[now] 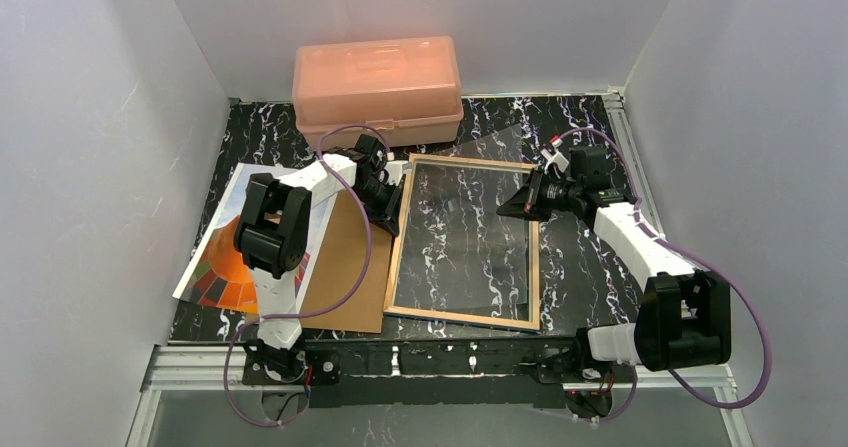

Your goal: Put the photo into the frame

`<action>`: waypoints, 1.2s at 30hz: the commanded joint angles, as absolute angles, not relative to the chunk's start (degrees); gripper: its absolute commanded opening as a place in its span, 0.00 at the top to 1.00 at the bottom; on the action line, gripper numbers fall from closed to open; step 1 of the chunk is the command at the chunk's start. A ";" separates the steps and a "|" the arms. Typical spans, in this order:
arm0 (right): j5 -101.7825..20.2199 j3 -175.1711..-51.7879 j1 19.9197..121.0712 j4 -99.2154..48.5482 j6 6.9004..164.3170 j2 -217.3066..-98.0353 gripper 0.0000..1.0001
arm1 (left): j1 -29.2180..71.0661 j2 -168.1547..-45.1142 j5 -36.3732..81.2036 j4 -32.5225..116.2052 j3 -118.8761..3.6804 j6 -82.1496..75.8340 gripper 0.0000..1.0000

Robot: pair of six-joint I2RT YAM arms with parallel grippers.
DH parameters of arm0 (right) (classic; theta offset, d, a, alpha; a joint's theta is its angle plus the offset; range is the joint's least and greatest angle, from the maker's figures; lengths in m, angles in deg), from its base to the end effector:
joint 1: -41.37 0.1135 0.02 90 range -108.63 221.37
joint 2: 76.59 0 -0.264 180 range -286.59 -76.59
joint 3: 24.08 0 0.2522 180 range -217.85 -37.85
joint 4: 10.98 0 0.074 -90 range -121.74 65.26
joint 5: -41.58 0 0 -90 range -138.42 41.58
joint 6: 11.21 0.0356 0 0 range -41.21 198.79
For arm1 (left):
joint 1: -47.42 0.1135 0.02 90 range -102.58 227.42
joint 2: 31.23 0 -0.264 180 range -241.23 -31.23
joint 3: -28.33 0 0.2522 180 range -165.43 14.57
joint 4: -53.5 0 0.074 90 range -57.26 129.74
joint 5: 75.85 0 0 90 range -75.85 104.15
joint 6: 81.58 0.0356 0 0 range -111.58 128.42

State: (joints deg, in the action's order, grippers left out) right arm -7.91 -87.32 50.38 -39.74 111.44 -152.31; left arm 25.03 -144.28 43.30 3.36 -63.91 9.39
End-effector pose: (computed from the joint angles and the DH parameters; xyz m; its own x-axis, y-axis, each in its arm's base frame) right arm 0.2701 0.0662 0.2482 -0.8727 0.2769 -0.4021 -0.1552 0.6235 0.7662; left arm 0.3571 -0.1659 0.1675 -0.8657 0.3726 -0.3341 0.4944 0.7407 -0.4548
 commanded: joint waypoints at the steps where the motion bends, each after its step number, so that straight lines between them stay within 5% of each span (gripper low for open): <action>1: -7.03 -85.57 50.60 -39.51 111.82 -149.93 0.99 | 24.60 -143.11 42.80 2.17 -64.19 10.02 0.92; 36: -10.61 -81.13 50.63 -38.13 113.91 -150.26 0.99 | 24.66 -142.57 42.72 2.03 -63.79 11.08 0.93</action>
